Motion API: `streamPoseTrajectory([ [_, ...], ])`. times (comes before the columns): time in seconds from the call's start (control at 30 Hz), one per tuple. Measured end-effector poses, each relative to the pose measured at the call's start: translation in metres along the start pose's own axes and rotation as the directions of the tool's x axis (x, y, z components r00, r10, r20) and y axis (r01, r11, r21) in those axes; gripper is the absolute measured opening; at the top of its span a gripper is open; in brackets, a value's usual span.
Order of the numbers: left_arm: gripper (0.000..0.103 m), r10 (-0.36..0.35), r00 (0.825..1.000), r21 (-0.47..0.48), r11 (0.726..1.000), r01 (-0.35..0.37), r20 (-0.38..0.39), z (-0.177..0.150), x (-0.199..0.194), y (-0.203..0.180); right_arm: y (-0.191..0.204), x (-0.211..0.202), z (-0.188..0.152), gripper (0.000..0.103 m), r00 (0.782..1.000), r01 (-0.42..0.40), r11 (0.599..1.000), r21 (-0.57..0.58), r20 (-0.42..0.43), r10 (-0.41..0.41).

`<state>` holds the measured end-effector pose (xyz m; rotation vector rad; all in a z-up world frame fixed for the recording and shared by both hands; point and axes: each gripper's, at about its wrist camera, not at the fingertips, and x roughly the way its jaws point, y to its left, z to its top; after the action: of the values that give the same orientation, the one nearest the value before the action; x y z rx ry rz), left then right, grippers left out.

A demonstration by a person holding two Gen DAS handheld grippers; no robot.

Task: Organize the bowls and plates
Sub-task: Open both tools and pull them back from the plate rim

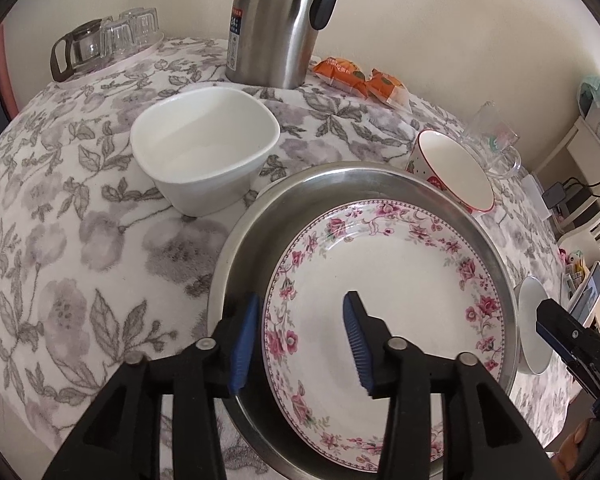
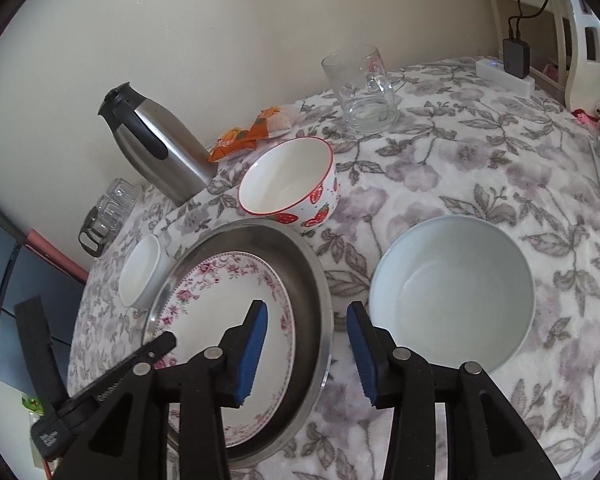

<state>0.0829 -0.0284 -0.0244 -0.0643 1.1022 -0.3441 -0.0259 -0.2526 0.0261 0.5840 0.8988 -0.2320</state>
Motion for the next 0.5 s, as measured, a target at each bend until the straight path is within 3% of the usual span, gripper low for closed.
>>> streamPoseTrajectory([
  [0.33,0.065,0.001,0.999,-0.035,0.999,0.001,0.04,0.003,-0.017,0.003,-0.004,0.0,-0.002,0.063,1.0,0.021,1.0,-0.021,-0.016,-0.022],
  [0.4,0.071,0.013,0.998,-0.053,0.999,-0.01,0.058,0.003,-0.021,0.007,-0.002,0.0,-0.003,0.068,1.0,0.02,0.999,-0.029,-0.02,-0.02],
  [0.5,0.071,0.057,0.996,-0.108,0.993,-0.049,0.075,0.004,-0.027,0.018,0.001,0.002,-0.005,0.069,1.0,0.012,0.999,-0.036,-0.028,-0.013],
])
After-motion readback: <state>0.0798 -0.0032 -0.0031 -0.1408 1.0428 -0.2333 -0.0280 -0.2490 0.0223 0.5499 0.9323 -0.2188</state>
